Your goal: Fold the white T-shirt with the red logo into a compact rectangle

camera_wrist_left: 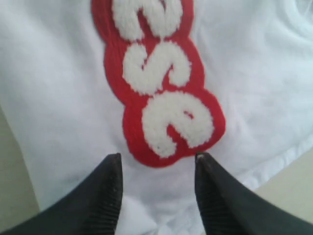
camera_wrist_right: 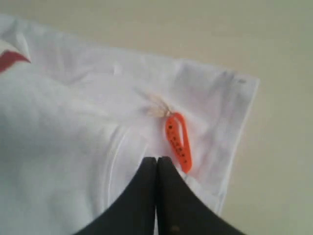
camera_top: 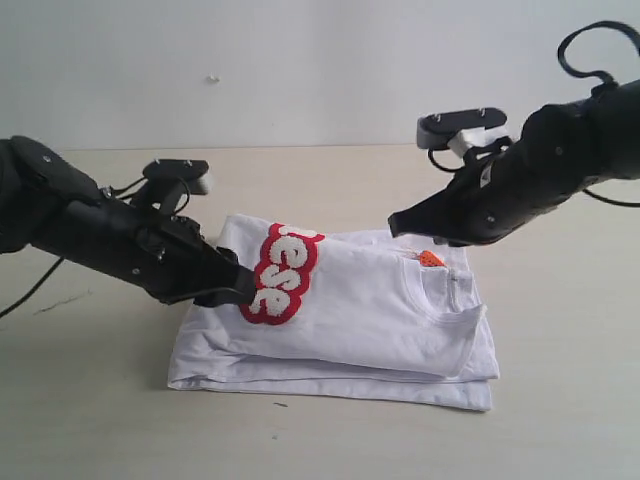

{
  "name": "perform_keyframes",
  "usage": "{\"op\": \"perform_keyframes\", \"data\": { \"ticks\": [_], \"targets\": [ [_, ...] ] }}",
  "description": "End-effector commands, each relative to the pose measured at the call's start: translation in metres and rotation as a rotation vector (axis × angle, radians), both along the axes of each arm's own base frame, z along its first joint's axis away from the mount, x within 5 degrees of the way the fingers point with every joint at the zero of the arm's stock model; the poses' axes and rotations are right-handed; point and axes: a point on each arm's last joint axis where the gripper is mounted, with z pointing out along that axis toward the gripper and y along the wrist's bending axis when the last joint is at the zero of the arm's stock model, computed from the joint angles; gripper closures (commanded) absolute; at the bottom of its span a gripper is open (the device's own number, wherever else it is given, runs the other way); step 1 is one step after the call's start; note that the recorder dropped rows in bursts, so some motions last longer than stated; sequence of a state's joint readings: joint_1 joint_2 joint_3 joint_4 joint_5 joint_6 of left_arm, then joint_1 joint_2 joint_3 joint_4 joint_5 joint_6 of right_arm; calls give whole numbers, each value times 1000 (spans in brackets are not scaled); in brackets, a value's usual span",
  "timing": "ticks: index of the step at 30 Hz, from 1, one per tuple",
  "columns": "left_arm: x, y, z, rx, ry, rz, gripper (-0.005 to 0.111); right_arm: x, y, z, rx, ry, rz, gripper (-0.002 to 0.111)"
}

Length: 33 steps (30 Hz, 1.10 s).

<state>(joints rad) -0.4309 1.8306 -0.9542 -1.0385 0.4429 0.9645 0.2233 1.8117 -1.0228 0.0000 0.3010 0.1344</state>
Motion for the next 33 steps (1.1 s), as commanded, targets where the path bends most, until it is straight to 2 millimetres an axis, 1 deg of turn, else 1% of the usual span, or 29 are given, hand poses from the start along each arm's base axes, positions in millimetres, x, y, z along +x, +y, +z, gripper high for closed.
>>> {"op": "perform_keyframes", "data": {
  "ticks": [1, 2, 3, 4, 5, 6, 7, 8, 9, 10, 13, 15, 17, 18, 19, 20, 21, 24, 29, 32, 33],
  "targets": [
    [-4, 2, 34, -49, -80, 3, 60, -3, -6, 37, -40, -123, -15, 108],
    [-9, 2, 48, -78, -100, -5, 60, -7, -9, 50, -51, -153, -27, 108],
    [-11, 3, 56, -91, -116, -4, 60, -10, -10, 57, -56, -166, -30, 108],
    [-15, 5, 70, -106, -157, -2, 60, -16, -13, 72, -57, -191, -38, 108],
    [-18, 8, 76, -109, -185, 10, 62, -20, -14, 79, -68, -209, -32, 108],
    [-24, 15, 89, -110, -249, 43, 69, -29, -17, 91, -85, -246, -18, 108],
    [-28, 19, 94, -107, -281, 64, 73, -35, -19, 96, -90, -272, -10, 108],
    [-36, 27, 100, -95, -339, 104, 81, -47, -21, 105, -88, -321, 2, 108],
    [-39, 32, 104, -90, -370, 129, 85, -54, -23, 110, -88, -342, 6, 108],
    [-47, 40, 109, -83, -421, 172, 92, -67, -26, 116, -89, -372, 12, 108],
    [-60, 51, 118, -84, -484, 218, 103, -87, -30, 126, -75, -428, 15, 108],
    [-67, 58, 121, -84, -520, 254, 107, -99, -32, 130, -67, -460, 20, 108],
    [-74, 65, 125, -94, -551, 301, 107, -112, -34, 131, -55, -493, 25, 108],
    [-79, 69, 127, -96, -571, 318, 107, -121, -36, 133, -47, -518, 27, 108],
    [-82, 72, 128, -95, -587, 332, 107, -127, -37, 131, -45, -523, 28, 108],
    [-89, 77, 130, -96, -612, 350, 107, -139, -40, 131, -43, -536, 26, 108],
    [-92, 80, 131, -97, -624, 361, 107, -146, -41, 130, -42, -543, 26, 108],
    [-105, 86, 129, -107, -635, 371, 107, -163, -45, 128, -36, -568, 24, 108],
    [-125, 96, 125, -119, -657, 376, 107, -192, -51, 117, -28, -600, 23, 108],
    [-137, 103, 123, -138, -679, 409, 107, -208, -55, 114, -17, -641, 21, 108],
    [-145, 108, 123, -152, -699, 425, 107, -219, -57, 112, -11, -670, 19, 108]
  ]
}}
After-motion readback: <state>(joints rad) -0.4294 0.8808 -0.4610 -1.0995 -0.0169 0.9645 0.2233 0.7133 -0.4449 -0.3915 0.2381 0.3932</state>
